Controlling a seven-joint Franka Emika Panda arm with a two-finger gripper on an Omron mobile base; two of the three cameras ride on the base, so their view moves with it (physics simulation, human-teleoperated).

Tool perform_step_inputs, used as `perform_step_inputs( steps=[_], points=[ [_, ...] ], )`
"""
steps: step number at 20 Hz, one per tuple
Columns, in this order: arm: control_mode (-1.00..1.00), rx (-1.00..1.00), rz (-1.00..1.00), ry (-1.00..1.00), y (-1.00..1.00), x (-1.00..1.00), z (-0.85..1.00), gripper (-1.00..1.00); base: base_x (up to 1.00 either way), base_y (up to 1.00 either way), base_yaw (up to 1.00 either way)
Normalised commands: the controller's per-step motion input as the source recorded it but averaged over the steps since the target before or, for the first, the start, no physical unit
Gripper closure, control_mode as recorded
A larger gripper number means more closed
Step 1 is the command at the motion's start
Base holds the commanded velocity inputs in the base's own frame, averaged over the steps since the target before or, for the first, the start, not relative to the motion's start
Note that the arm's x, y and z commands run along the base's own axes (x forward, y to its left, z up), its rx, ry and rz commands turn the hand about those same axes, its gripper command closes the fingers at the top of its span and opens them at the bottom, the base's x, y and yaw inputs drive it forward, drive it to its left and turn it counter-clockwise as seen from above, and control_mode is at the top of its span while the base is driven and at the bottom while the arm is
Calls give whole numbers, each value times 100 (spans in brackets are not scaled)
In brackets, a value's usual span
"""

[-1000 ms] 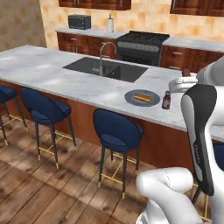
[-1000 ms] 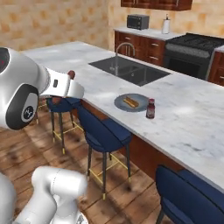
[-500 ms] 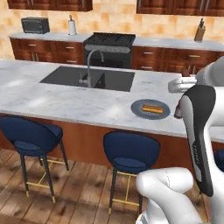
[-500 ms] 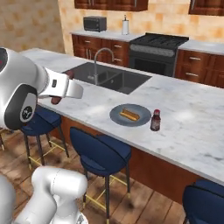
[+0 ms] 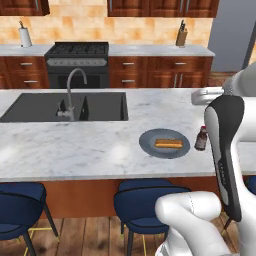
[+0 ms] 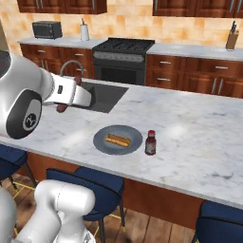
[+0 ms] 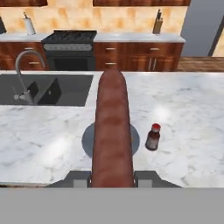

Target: Move the hot dog bun to the plate on the dining table and place the condiment next to that plate. Then navigate to the fridge and take the sausage and place it on the plate as well.

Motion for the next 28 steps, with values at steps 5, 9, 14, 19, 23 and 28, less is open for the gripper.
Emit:
perform_step_inputs(
  steps=[5,9,14,19,23,28],
  points=[
    [-100,0,-15,28,1,60,-44,100,40,0,-14],
    [-100,0,-4,54,0,100,-88,100,0,0,0],
    [-100,1,1,25,0,78,-74,100,0,0,0],
    [-100,3,6,6,-9,76,-72,100,0,0,0],
    [-100,7,5,3,-20,66,-56,100,0,0,0],
    [-100,1,5,9,-19,57,-63,100,0,0,0]
  ],
)
